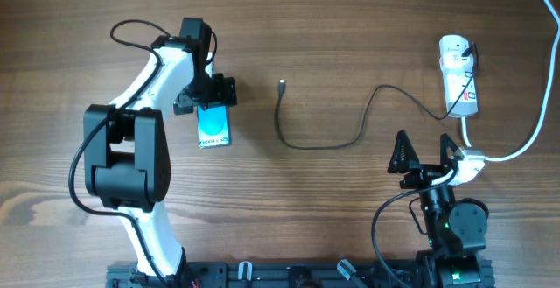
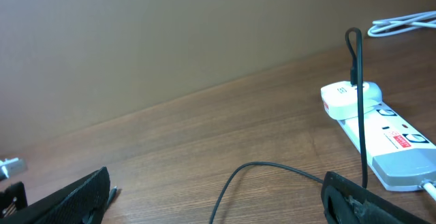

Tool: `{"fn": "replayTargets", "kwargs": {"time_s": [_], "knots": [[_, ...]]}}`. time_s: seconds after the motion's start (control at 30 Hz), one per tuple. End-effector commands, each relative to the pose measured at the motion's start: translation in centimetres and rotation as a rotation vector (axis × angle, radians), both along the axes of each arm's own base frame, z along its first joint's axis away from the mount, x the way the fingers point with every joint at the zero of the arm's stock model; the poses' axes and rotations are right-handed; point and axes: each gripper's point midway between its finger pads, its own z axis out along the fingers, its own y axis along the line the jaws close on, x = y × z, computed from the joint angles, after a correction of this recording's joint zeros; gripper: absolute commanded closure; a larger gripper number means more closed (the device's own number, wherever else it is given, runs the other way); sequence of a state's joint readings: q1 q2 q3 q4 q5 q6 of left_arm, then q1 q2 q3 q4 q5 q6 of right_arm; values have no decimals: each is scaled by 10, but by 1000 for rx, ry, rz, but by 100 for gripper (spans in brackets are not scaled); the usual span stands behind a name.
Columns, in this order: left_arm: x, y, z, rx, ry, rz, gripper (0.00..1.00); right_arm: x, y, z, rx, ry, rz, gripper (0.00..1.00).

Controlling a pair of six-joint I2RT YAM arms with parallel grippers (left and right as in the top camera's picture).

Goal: Plug charger to phone and switch on socket
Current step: 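Reach the left gripper to the phone and grasp its bottom edge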

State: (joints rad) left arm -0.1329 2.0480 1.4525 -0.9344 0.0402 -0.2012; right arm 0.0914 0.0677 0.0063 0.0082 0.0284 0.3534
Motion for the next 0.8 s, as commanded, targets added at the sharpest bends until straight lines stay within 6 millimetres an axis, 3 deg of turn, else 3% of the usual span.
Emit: {"fn": "replayTargets", "kwargs": {"time_s": [0.0, 0.33, 0.77], "knots": [[-13, 5, -23, 21, 40, 17, 2, 0, -1, 1, -11, -7, -10, 0], [-24, 6, -42, 22, 49, 13, 4, 0, -1, 1, -11, -7, -10, 0], [-36, -3, -42, 29, 88, -23, 12, 0, -1, 1, -10, -7, -9, 0]]}}
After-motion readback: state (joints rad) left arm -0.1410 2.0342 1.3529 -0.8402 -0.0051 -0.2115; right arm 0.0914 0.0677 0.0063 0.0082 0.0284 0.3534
